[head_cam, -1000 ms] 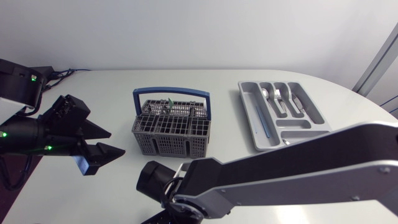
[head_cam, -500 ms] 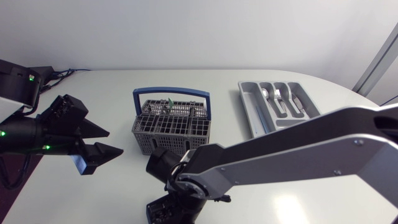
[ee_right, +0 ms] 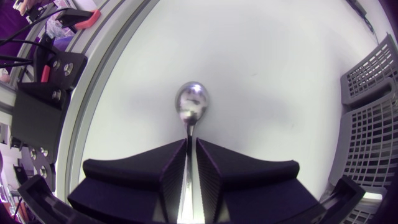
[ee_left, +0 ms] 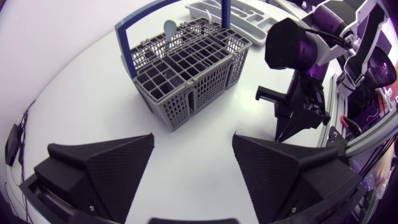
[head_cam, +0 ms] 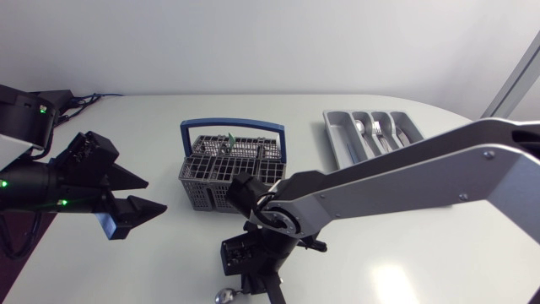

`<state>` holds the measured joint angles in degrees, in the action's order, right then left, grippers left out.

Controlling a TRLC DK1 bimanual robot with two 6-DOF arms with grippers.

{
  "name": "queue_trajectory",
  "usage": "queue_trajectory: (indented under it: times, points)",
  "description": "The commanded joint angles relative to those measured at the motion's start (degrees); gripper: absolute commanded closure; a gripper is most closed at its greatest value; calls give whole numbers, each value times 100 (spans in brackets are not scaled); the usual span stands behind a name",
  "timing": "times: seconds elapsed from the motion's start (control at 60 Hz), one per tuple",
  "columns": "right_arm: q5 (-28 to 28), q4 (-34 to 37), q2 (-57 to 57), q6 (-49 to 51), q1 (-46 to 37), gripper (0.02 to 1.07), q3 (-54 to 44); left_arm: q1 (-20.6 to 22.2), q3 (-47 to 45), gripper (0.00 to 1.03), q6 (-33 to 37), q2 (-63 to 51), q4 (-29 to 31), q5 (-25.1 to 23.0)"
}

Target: Unload the cutlery basket into the drawer organizer.

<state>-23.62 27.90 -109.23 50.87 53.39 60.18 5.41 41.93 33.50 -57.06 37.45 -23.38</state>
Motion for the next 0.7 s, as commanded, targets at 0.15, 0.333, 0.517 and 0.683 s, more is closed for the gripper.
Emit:
queue_trajectory:
  times: [0.15, 0.333, 0.517, 0.683]
  points:
    - [147, 110, 385, 37, -56, 89, -464, 48, -124, 14, 105, -104, -1, -71]
    - [279, -320, 464, -227, 40, 71, -657, 101, -221, 14, 78, -51, -45, -71]
    - [305, -558, 499, -517, 251, 31, -719, 241, -423, 14, 43, -16, -159, -62]
    - [323, -725, 499, -737, 392, 31, -692, 259, -493, 14, -10, 54, -186, -71]
